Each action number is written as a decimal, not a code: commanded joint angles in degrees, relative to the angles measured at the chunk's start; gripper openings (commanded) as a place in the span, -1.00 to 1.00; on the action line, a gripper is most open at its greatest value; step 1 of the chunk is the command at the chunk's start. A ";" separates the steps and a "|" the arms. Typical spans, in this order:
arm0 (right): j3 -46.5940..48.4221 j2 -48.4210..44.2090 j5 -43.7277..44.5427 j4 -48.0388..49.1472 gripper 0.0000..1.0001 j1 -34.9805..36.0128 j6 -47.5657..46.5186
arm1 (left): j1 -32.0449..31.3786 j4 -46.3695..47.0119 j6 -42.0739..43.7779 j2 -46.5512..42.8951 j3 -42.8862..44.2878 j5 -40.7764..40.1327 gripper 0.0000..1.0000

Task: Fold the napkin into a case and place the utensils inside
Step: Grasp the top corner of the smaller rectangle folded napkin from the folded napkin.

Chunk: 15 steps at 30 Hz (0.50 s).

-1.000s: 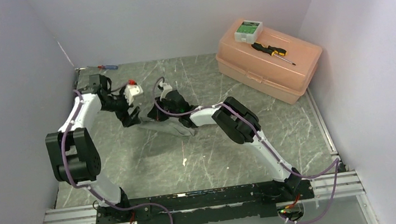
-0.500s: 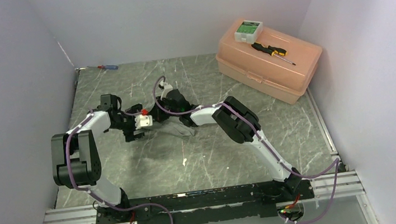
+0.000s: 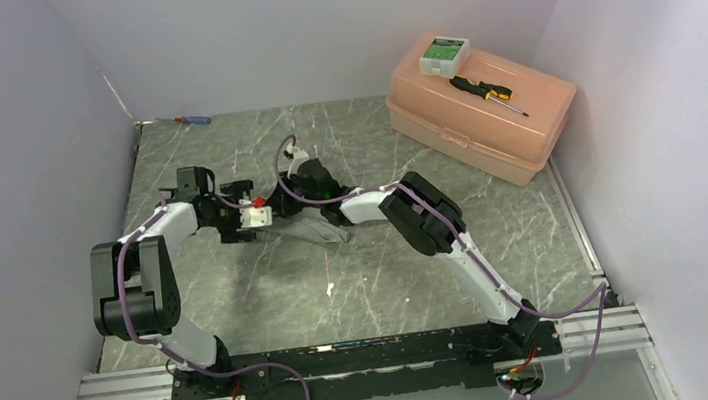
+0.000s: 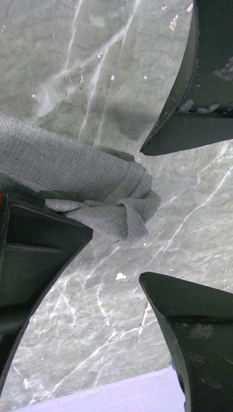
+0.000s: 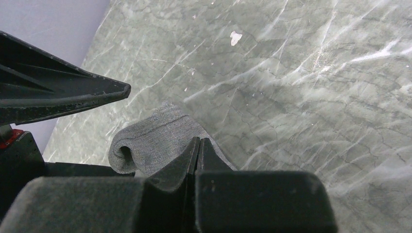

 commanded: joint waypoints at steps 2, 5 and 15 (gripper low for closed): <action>-0.41 2.61 0.38 -7.03 -1.00 -0.30 -0.88 | -0.43 -4.92 8.79 -2.03 1.09 2.41 0.90; -0.47 2.59 0.16 -6.93 -1.00 -0.30 -0.75 | -0.78 -3.63 13.18 -2.31 -1.19 2.32 0.90; -0.22 2.80 -0.57 -6.75 -1.00 -0.82 0.73 | -2.61 -4.19 23.81 -0.17 -2.66 2.42 0.90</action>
